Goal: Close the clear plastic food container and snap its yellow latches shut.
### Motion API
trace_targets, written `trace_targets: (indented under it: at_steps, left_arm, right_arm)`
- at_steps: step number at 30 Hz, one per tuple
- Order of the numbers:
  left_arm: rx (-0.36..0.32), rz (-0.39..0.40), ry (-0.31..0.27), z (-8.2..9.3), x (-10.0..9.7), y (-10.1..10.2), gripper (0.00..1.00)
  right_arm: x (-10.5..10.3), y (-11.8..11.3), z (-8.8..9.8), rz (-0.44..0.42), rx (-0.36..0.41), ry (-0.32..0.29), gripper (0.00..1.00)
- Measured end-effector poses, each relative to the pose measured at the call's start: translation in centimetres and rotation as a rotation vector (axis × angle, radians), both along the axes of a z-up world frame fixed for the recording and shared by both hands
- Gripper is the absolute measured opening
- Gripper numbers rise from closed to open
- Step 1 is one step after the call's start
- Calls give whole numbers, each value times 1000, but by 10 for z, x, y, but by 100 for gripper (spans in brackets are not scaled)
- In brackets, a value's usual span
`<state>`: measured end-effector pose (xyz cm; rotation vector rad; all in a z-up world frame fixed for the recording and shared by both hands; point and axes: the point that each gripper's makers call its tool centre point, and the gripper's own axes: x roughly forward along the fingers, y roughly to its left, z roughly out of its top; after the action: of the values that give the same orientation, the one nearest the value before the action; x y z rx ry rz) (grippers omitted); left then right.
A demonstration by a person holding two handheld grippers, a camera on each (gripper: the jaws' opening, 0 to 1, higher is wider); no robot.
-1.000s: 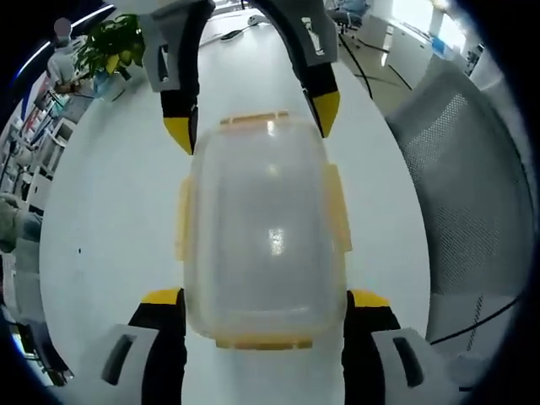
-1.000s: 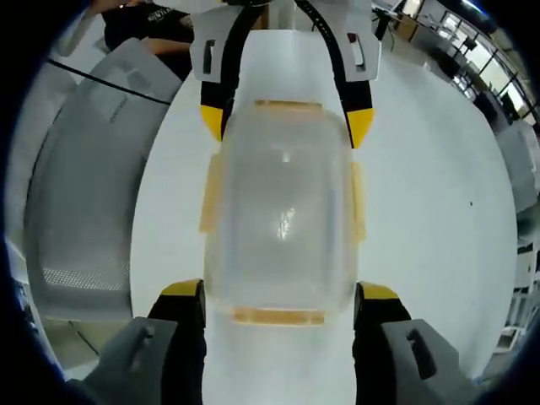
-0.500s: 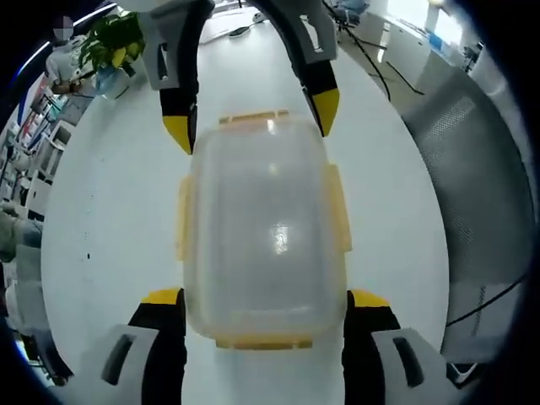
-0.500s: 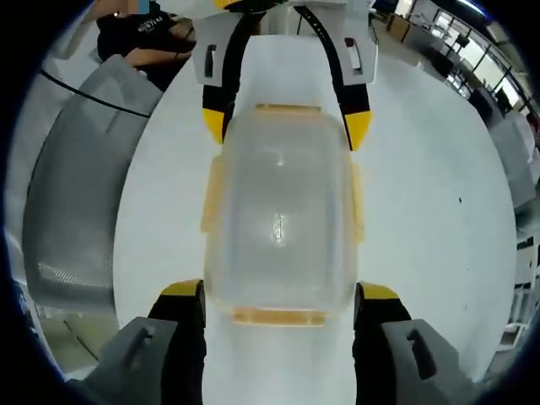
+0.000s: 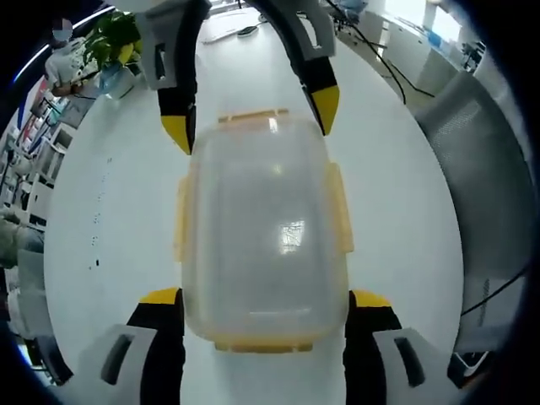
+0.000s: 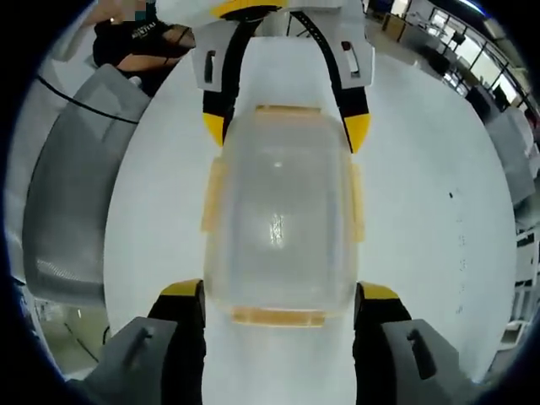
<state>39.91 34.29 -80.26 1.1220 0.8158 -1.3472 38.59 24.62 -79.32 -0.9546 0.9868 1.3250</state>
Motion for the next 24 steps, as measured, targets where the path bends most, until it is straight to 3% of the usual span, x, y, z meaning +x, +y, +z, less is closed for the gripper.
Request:
trace_targets:
  at_steps: [24]
  left_arm:
    - [-20, 4, -3, 1, 1, 1, 76]
  right_arm:
    - [0, -1, -4, 5, -3, -3, 71]
